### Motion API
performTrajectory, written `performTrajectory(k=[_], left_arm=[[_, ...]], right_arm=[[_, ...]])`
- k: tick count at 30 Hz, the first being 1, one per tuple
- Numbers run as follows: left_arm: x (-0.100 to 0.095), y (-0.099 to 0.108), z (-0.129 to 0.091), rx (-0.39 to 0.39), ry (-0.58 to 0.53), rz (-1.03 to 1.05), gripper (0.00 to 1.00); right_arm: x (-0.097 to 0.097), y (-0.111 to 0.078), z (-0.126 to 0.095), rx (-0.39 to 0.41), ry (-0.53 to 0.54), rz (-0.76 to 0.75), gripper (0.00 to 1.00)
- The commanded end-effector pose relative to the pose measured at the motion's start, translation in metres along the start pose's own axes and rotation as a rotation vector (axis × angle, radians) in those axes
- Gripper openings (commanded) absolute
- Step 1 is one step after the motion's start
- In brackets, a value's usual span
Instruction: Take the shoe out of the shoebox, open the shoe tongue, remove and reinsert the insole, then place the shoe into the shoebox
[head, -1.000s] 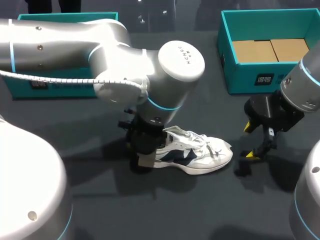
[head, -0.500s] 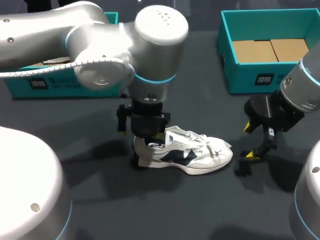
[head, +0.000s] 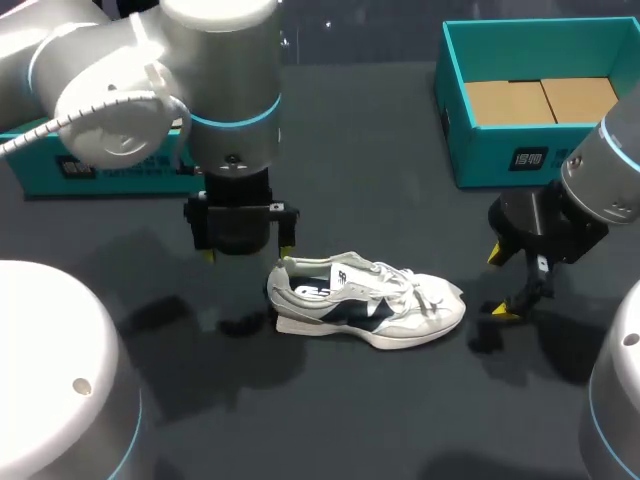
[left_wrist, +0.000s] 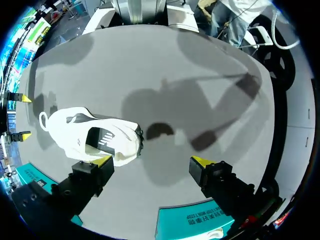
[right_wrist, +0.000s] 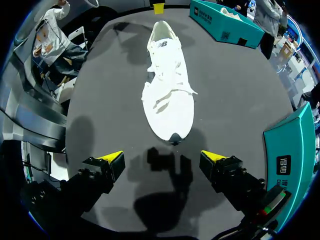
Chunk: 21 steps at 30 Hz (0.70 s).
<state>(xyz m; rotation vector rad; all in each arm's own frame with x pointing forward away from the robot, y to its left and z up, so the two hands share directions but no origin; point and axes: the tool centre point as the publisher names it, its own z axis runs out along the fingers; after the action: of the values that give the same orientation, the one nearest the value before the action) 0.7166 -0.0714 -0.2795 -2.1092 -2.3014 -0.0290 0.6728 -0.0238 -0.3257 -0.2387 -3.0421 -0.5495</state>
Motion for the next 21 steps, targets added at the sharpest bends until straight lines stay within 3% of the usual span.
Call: performTrajectory(k=[1, 7, 10, 21], left_arm=[[0.020, 0.017, 0.007, 0.152, -0.164, -0.194, 1.00], [0.047, 0.028, 0.011, 0.322, -0.307, -0.444, 1.00], [0.062, 0.026, 0.010, 0.496, -0.426, -0.561, 1.00], [0.066, 0.023, 0.010, 0.498, -0.436, -0.589, 1.00]], right_arm=[[0.001, 0.000, 0.000, 0.001, -0.003, 0.000, 1.00], [0.001, 0.000, 0.000, 0.001, -0.003, 0.000, 1.00], [0.001, 0.000, 0.000, 0.001, -0.003, 0.000, 1.00], [0.001, 0.000, 0.000, 0.001, -0.003, 0.000, 1.00]])
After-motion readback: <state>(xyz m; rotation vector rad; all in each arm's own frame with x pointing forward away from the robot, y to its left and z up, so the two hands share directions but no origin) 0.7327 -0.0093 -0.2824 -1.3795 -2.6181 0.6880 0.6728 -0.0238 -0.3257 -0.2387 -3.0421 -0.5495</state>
